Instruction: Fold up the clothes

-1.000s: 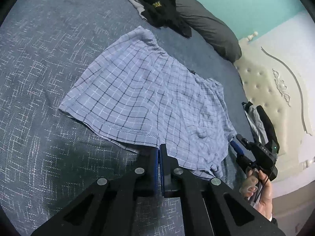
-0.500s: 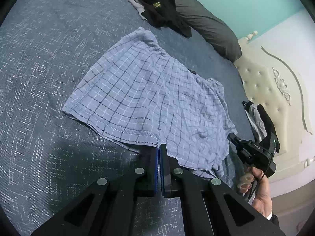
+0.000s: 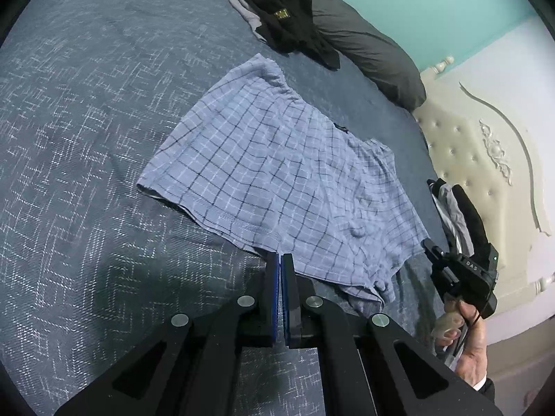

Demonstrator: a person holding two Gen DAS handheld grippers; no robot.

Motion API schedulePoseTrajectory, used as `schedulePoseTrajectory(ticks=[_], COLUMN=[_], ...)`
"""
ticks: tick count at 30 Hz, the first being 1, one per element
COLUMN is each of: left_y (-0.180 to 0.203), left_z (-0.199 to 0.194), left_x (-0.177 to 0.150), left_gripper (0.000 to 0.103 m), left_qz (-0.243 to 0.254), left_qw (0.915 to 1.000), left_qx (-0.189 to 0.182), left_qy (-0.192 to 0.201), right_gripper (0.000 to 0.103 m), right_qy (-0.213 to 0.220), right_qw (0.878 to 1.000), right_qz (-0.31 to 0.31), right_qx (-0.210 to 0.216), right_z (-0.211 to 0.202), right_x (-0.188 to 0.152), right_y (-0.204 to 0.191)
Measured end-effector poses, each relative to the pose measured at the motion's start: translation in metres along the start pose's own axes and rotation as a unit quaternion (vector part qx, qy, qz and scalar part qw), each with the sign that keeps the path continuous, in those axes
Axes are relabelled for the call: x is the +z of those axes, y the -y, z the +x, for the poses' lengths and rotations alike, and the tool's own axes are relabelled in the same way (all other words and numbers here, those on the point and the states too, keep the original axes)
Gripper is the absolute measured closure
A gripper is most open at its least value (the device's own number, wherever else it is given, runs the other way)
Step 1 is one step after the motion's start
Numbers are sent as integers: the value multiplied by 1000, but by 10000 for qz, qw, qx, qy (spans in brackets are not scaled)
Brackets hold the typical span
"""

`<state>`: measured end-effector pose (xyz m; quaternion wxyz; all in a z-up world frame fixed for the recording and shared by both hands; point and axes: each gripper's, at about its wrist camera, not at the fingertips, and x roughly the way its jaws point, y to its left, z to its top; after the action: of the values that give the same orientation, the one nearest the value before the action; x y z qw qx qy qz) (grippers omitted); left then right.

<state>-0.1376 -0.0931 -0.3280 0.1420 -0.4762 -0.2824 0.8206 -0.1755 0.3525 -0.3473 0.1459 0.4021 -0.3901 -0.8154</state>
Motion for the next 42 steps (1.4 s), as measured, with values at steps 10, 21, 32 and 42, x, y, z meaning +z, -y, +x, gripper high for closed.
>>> schedulePoseTrajectory(ticks=[10,21,32,42], left_y=[0,2,13,9], left_z=[15,33,36,41], left_x=[-1,-3,6,10], left_gripper=[97,73,89,95], left_qz=[-146,-259,-43,-81], left_qw=[9998,9993,9998,9998], left_qx=[16,-87,-136,-95], left_qy=[-143,-254,-163,-179], right_gripper=[101,101,101,101], right_qy=[3,-13,-52,-47], right_qw=[9998,9998,9997,9996], right_qz=[207,196,220,275], right_qx=[26,100,56,42], right_z=[10,10,11,12], right_x=[2,3,4,5], right_y=[10,8,12,14])
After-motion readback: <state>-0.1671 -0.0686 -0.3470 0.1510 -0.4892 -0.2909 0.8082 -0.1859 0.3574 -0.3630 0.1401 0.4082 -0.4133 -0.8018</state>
